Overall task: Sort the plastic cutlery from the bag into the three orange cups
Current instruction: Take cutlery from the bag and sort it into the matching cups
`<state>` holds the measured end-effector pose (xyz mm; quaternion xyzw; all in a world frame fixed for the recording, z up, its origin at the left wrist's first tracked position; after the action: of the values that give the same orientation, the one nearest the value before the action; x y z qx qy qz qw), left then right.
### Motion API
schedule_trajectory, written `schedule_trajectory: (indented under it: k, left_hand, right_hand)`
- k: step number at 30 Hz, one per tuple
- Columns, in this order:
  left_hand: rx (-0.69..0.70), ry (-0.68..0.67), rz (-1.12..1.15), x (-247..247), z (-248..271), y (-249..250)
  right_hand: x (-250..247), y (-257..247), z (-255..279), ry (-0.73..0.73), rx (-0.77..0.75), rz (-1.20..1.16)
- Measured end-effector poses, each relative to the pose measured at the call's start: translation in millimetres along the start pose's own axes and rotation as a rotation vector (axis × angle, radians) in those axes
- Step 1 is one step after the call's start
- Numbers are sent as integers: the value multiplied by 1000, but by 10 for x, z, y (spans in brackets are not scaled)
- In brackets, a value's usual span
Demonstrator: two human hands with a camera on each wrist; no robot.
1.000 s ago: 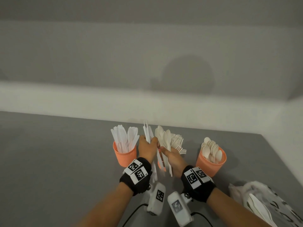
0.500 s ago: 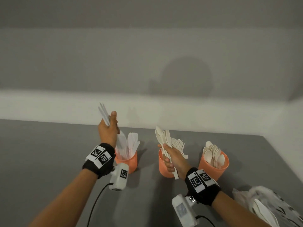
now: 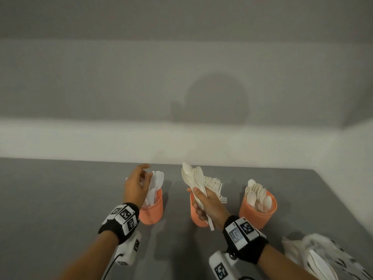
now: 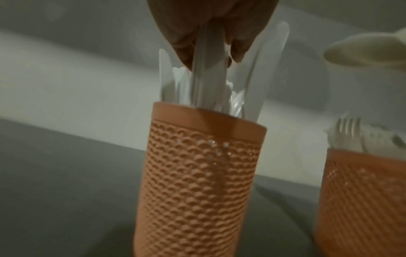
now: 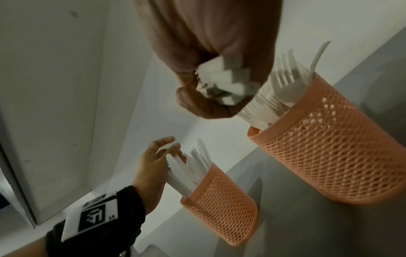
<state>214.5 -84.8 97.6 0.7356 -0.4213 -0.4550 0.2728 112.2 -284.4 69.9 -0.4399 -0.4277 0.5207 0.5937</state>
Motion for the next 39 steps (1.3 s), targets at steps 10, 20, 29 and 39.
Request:
schedule_trajectory:
  k: [10,20,29,39]
  left_hand:
    - [219,-37,-412,-2,88,411]
    - [-47,-256,123,396,471,1246]
    - [-361,-282,331,803,698,1288]
    - [-342,-225,328,884,843,1503]
  right_hand:
    - [-32,-74,67,-41,29,-191]
    - [-94,-171,119,68,-94,-105]
    - [-280,-197,330,44,-122,-100]
    - [-477,-76,564,69,3,-291]
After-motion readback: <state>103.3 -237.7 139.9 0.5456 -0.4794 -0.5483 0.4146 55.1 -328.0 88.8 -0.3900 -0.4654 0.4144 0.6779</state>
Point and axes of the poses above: each hand's wrist, its own z-axis away from the middle knuckle, its own x-axis out of the palm, y = z × x, the point moved 7 cm from there along -z, towards the middle knuckle, and after that the axes turned 1 degree about y, right-handed, at the moved point
